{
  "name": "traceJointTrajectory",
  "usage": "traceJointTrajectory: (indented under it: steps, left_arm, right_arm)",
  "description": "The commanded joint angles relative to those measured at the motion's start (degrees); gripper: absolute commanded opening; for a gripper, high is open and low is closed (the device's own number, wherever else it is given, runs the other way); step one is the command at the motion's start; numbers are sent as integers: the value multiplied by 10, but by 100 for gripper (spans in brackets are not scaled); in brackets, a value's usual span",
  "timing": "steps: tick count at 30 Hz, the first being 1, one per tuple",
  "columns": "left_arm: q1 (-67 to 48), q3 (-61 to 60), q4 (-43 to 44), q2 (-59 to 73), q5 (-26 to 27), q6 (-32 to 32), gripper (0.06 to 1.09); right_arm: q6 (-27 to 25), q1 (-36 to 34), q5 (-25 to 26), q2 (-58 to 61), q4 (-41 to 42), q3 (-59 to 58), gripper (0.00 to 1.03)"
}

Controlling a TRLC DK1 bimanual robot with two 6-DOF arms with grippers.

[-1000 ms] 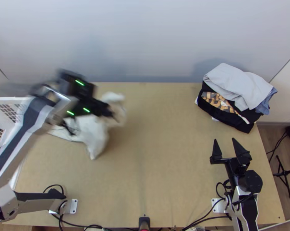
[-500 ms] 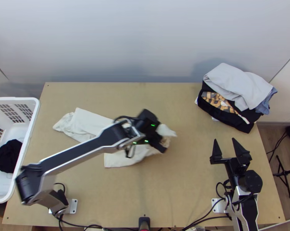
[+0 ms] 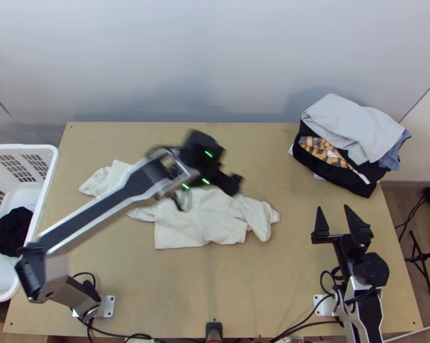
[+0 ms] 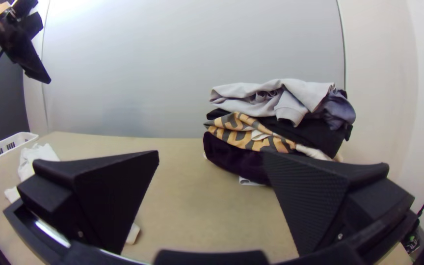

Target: Fold the t-shirt

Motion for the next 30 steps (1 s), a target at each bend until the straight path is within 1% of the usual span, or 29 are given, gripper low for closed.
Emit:
traceJointTrajectory:
  steps: [1, 10, 13, 16, 22, 27, 30]
  left_arm:
    - [158, -33, -91, -79, 1, 19, 105]
    - [373, -218, -94, -192, 2, 39, 105]
    - [408, -287, -105, -244, 2, 61, 105]
    - [435, -344, -131, -285, 2, 64, 105]
    - [477, -392, -171, -336, 1, 43, 105]
    - [510, -395, -206, -348, 1, 29, 105]
    - [523, -398, -207, -355, 1, 30, 105]
  right_arm:
    - [0, 0, 0, 0, 0, 0, 99]
    - [0, 0, 0, 0, 0, 0, 99]
    - [0, 0, 0, 0, 0, 0, 99]
    - [0, 0, 0, 0, 0, 0, 99]
    - [0, 0, 0, 0, 0, 0, 99]
    - [0, 0, 0, 0, 0, 0, 99]
    - [-1, 11, 6, 0, -1, 0, 99]
